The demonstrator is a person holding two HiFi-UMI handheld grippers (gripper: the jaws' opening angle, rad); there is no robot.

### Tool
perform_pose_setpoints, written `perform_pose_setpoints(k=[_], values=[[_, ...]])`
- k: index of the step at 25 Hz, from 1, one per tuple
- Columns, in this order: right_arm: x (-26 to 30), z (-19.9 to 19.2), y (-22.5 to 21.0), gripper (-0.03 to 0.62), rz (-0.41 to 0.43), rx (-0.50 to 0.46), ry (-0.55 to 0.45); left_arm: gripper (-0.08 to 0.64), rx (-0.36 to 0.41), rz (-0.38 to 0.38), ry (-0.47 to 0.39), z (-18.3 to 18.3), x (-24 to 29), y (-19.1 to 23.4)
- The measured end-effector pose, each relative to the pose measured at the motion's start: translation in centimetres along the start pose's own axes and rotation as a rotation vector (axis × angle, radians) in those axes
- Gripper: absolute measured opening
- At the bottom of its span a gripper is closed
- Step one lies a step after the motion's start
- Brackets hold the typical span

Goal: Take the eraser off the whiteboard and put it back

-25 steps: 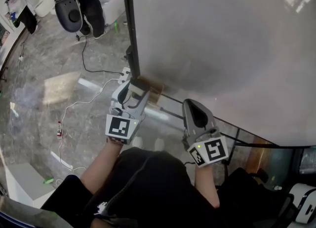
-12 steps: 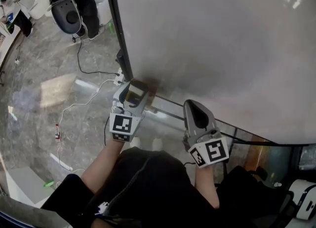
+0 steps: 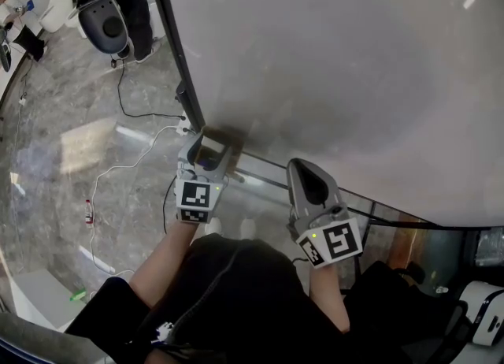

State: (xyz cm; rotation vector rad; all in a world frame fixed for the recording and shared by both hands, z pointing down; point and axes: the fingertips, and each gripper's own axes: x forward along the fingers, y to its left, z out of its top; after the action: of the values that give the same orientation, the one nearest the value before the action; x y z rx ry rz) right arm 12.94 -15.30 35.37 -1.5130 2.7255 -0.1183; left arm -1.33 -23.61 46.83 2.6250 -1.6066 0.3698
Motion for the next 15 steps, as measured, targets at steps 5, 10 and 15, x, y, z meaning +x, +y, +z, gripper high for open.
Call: perform_pose_setpoints(k=[5, 10, 15], values=[[-0.3, -0.4, -0.6, 0.009, -0.012, 0.002, 0.015, 0.278, -0.013, 0.022, 0.018, -0.7, 0.5, 0.0], [-0.4, -0.3, -1.2, 0.009, -0.023, -0.001, 0.015, 0.278, 0.018, 0.019, 0.019, -1.1, 0.9, 0.1], [-0.2, -0.2, -1.4, 0.009, -0.024, -0.001, 0.010, 0.278, -0.016, 0.016, 0.022, -1.2, 1.1, -0.1]])
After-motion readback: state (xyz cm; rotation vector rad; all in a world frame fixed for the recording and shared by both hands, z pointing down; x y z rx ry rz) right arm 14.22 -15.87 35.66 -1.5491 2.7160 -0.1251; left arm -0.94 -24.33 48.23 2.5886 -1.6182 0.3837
